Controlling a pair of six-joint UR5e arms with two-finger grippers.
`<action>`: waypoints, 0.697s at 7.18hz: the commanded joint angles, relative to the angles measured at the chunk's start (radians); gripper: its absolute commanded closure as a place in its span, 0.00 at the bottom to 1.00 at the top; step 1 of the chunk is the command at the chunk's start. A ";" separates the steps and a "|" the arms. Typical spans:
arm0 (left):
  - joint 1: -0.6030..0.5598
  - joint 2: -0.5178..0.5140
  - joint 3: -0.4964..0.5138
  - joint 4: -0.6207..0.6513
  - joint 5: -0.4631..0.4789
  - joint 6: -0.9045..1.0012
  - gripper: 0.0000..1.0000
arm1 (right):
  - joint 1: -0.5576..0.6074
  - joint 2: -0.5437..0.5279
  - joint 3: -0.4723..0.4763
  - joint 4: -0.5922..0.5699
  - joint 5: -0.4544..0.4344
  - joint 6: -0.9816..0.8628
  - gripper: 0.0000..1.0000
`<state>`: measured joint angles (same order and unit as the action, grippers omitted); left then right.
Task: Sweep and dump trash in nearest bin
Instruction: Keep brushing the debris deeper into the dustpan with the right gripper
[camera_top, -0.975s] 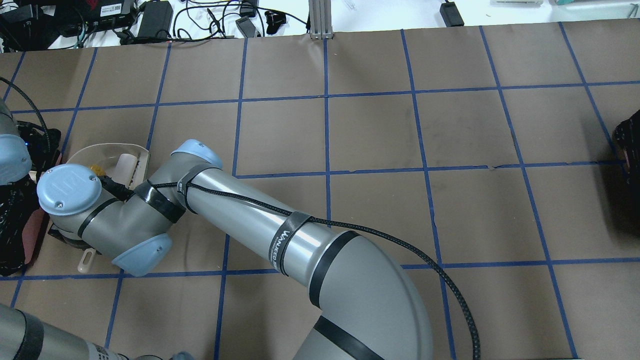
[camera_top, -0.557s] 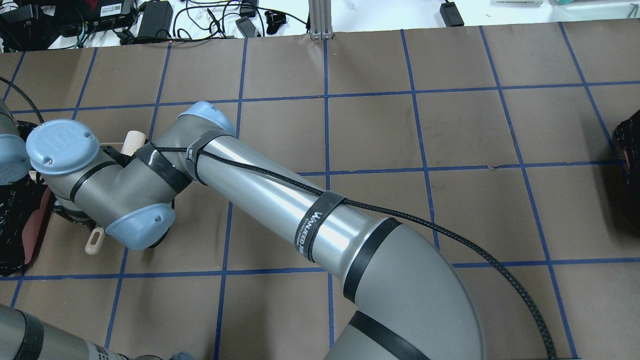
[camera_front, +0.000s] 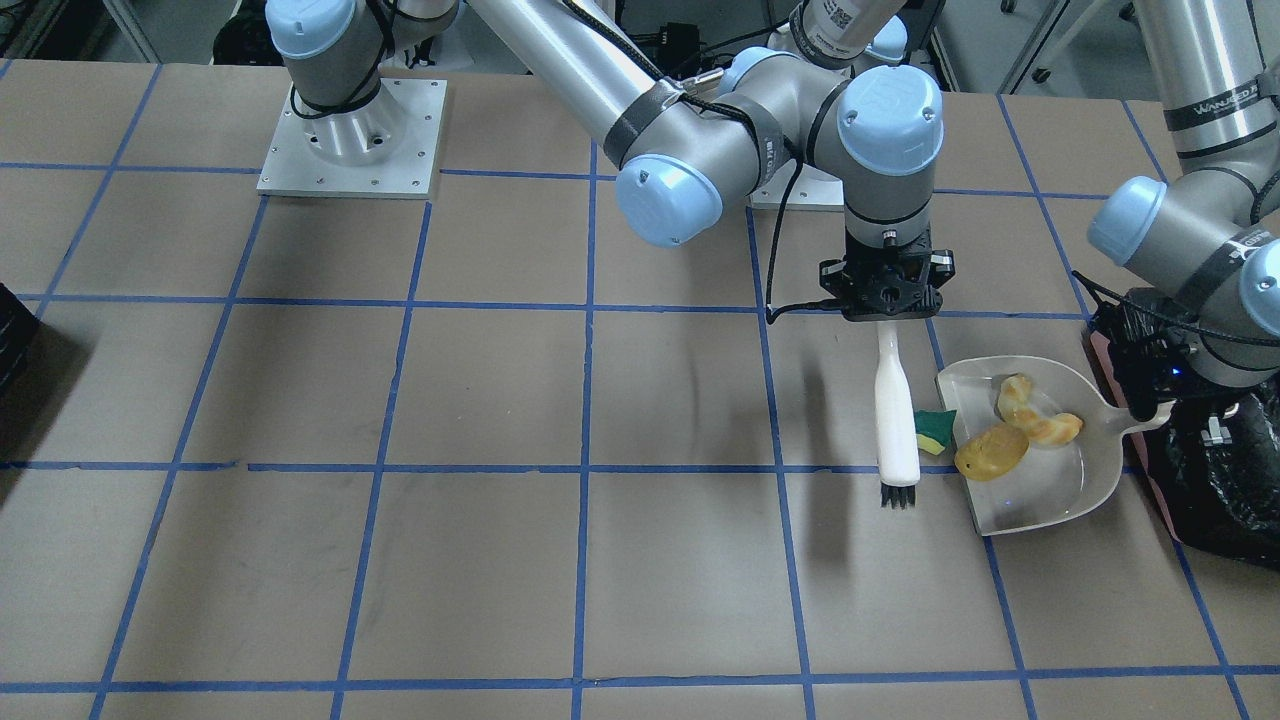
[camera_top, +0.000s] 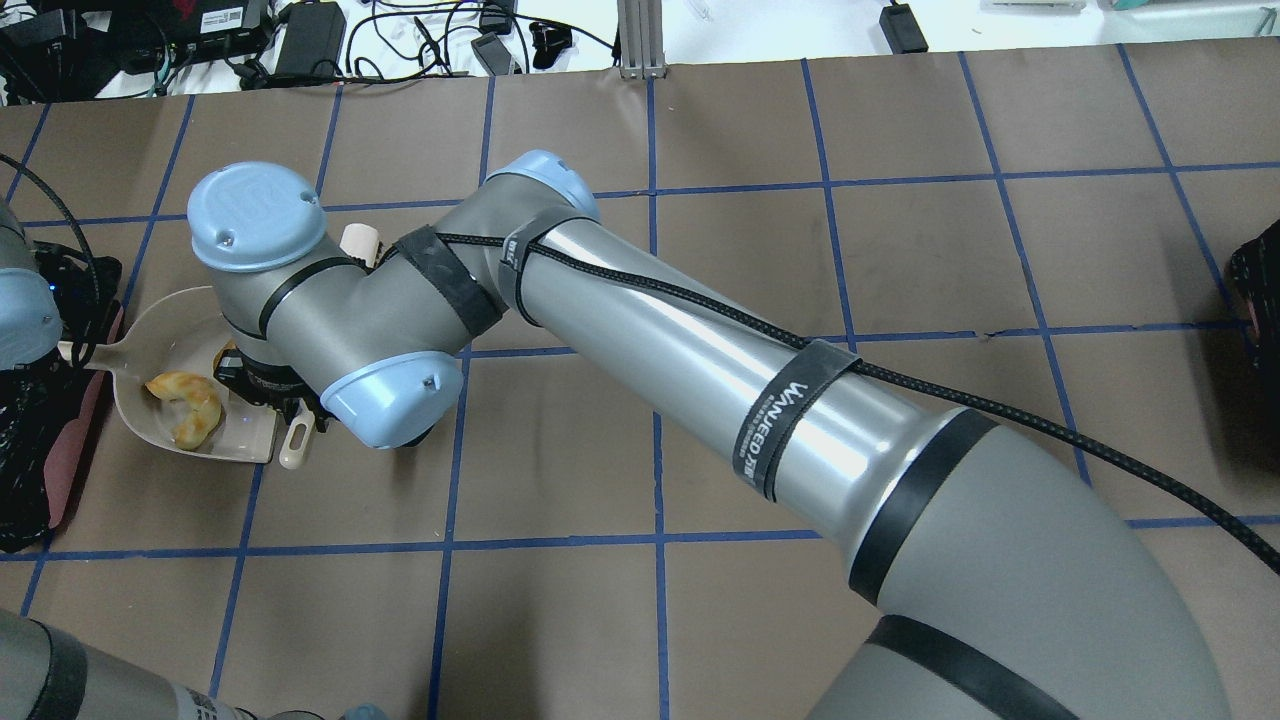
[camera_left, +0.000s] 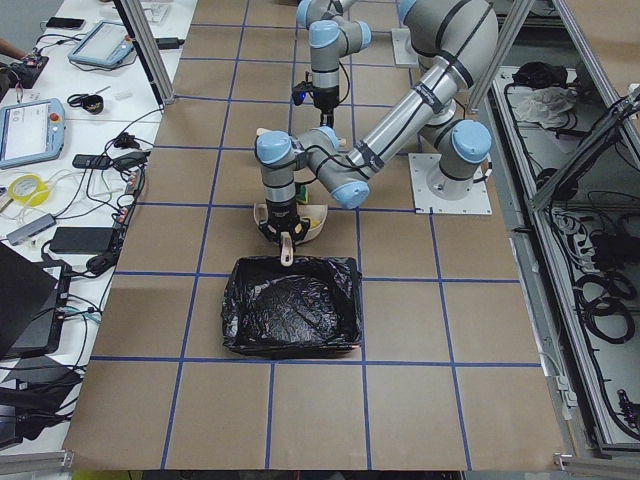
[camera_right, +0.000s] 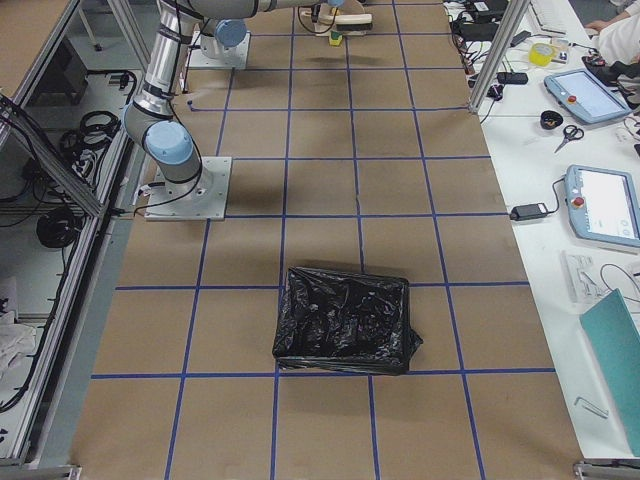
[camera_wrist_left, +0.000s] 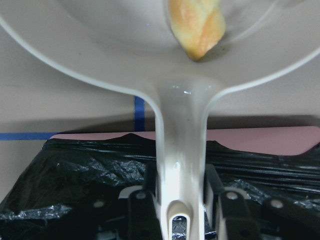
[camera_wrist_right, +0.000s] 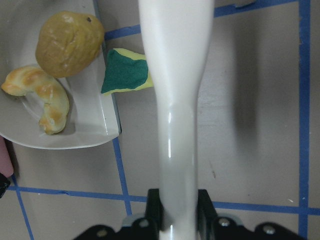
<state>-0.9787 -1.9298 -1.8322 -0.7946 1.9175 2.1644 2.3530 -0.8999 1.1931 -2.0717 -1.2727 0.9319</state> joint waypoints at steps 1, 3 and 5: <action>0.000 0.000 0.001 0.000 -0.002 0.000 1.00 | 0.012 0.002 0.066 -0.030 0.004 0.022 1.00; 0.000 0.000 -0.001 0.000 -0.002 -0.001 1.00 | 0.106 0.079 0.079 -0.141 -0.020 0.086 1.00; 0.000 0.000 0.001 0.000 -0.002 0.000 1.00 | 0.133 0.136 0.005 -0.145 -0.043 0.132 1.00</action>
<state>-0.9787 -1.9298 -1.8328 -0.7946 1.9159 2.1640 2.4625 -0.8072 1.2428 -2.2041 -1.3070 1.0270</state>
